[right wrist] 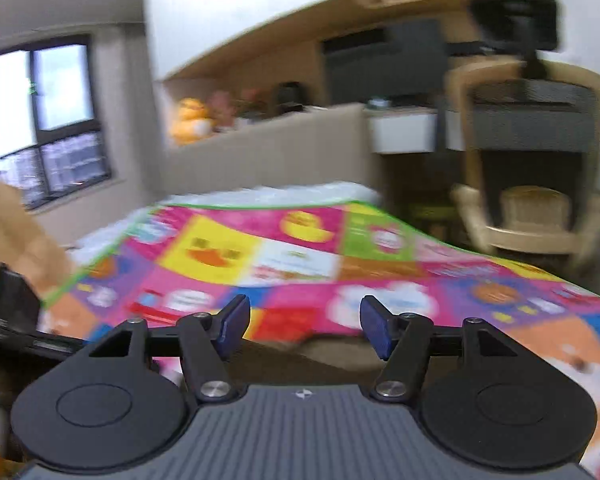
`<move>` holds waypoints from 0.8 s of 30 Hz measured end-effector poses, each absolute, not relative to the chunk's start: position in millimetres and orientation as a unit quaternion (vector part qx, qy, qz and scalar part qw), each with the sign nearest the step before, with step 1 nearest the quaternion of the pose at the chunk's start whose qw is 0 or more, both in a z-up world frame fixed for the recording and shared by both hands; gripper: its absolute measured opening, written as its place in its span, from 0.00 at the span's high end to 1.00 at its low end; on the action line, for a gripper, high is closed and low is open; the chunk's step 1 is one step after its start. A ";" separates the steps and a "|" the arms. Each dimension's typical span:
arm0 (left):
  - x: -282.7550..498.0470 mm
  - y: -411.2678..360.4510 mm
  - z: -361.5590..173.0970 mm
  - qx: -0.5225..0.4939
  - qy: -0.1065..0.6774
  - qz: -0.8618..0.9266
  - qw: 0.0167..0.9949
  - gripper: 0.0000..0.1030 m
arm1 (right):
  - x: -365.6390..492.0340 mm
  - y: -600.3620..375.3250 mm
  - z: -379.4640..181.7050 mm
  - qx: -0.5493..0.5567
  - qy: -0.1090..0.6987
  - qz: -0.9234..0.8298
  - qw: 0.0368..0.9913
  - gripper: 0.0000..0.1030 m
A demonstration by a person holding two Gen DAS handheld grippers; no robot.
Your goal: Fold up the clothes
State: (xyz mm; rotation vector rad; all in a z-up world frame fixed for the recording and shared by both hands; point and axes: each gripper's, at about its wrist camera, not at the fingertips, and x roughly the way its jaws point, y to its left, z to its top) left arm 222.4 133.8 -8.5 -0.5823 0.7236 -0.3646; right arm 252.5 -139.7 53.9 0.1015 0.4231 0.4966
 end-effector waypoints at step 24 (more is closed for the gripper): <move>254.6 49.5 -14.0 0.003 0.345 -0.138 0.928 0.55 | 297.0 -140.0 -34.8 -0.013 0.360 0.185 0.914 0.48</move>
